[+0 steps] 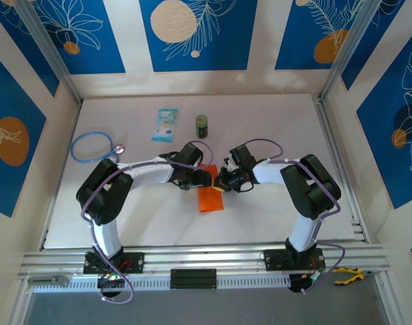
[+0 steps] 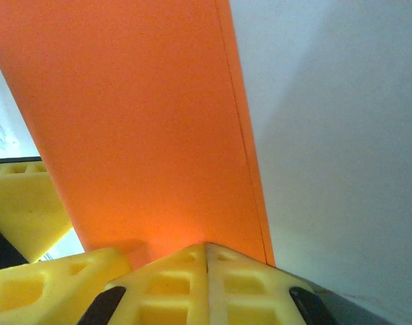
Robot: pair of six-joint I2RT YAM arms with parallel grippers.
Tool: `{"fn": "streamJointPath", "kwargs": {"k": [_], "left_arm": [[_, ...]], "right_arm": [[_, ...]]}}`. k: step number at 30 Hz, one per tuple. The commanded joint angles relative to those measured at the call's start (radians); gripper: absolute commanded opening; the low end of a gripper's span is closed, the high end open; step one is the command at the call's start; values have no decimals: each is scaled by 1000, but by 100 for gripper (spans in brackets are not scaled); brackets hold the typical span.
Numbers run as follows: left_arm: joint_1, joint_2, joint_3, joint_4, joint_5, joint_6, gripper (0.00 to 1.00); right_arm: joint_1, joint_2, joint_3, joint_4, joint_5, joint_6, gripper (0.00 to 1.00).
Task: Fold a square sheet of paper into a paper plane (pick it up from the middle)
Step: Hold the square sheet of paper at the center of the table.
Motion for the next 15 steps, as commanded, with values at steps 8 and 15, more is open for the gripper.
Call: {"fn": "streamJointPath", "kwargs": {"k": [8, 15], "left_arm": [[16, 23, -55, 52, 69, -28, 57], [16, 37, -48, 53, 76, -19, 52]], "right_arm": [[11, 31, -28, -95, 69, -2, 0], [11, 15, -24, -72, 46, 0, 0]]}}
